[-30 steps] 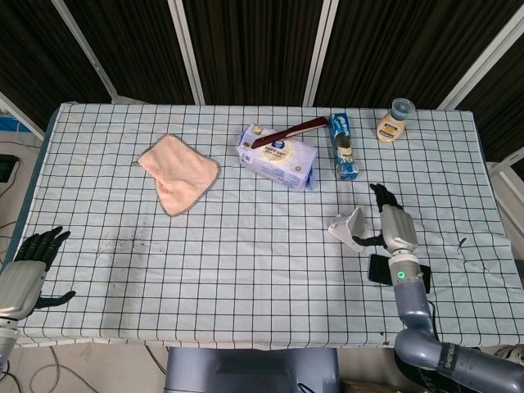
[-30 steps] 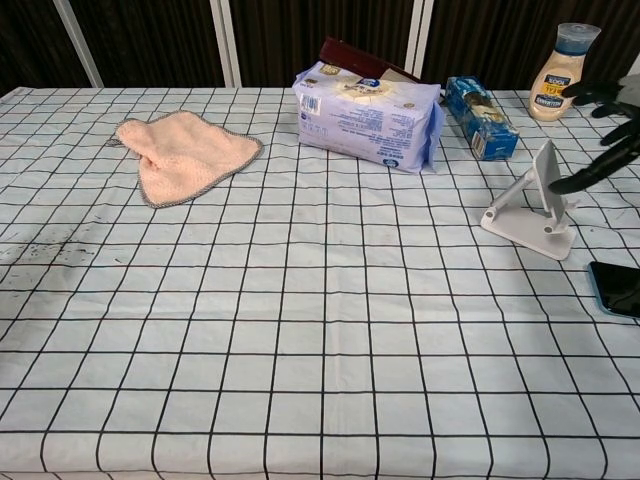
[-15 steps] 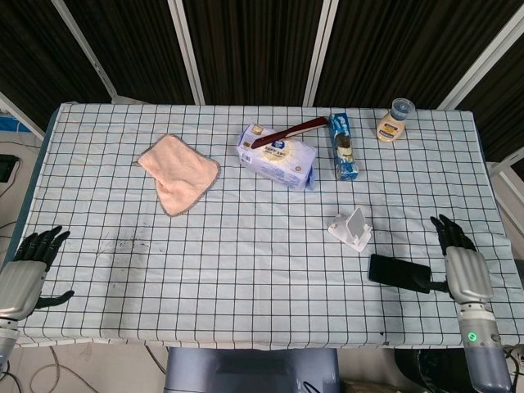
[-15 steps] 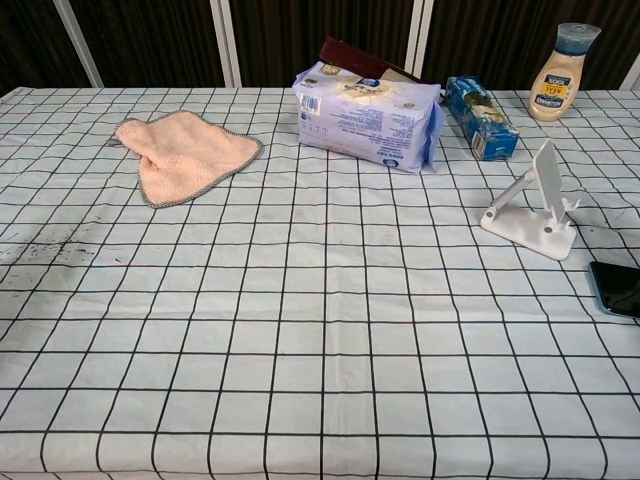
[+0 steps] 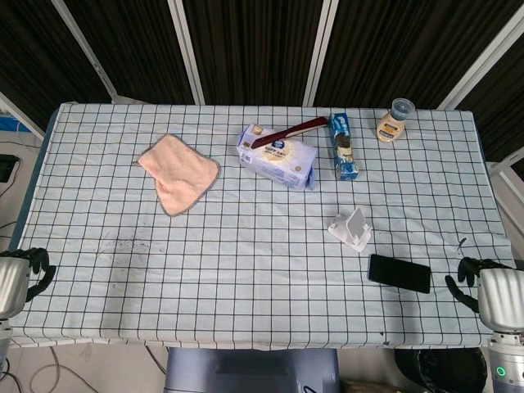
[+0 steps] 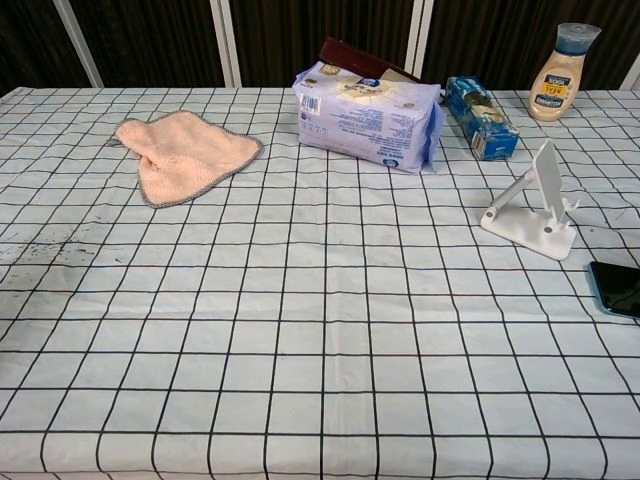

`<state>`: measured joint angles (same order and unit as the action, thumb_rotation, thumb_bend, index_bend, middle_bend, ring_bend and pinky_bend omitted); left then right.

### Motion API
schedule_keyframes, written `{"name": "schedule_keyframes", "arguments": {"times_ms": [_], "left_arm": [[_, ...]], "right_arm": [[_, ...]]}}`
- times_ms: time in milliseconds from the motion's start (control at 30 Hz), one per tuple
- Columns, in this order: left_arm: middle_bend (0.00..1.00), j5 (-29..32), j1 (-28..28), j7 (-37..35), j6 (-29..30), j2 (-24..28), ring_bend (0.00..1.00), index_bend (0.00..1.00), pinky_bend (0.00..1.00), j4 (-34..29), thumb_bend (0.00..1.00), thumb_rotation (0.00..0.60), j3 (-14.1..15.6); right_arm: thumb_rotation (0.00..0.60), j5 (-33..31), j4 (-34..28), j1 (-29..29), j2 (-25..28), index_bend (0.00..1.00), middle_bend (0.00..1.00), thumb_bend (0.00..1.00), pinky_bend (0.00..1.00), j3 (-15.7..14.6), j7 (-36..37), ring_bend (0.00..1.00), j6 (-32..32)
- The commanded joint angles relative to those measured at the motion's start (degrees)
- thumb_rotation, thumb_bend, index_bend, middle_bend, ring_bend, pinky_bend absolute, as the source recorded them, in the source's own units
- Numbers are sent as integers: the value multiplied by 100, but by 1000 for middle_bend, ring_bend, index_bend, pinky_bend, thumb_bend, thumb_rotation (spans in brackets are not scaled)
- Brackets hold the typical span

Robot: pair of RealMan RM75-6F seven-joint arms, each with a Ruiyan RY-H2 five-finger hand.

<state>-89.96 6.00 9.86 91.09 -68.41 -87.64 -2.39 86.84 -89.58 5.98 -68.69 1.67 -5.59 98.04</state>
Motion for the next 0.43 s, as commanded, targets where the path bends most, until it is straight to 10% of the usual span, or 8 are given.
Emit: {"name": "schedule_keyframes", "arguments": {"times_ms": [33,100,433], "left_arm": [[100,100,20,98,-440,206,78,115,117,-77,52,600,175],[0,276,46,212,-660,322,0,0,0,-233,0,600,189],[0,565,87,52,-858,456,0,0,0,-495,0,600,89]], "right_arm": [[600,-49,-57,-17,159,257,202,120,248,-167,-238,150,-435],[600,-191,-178,-12,219,0,2,41,167,-141,-387,1,-579],[600,-663,-413,3,216,0,0,25,164,113,-581,0,-949]]}}
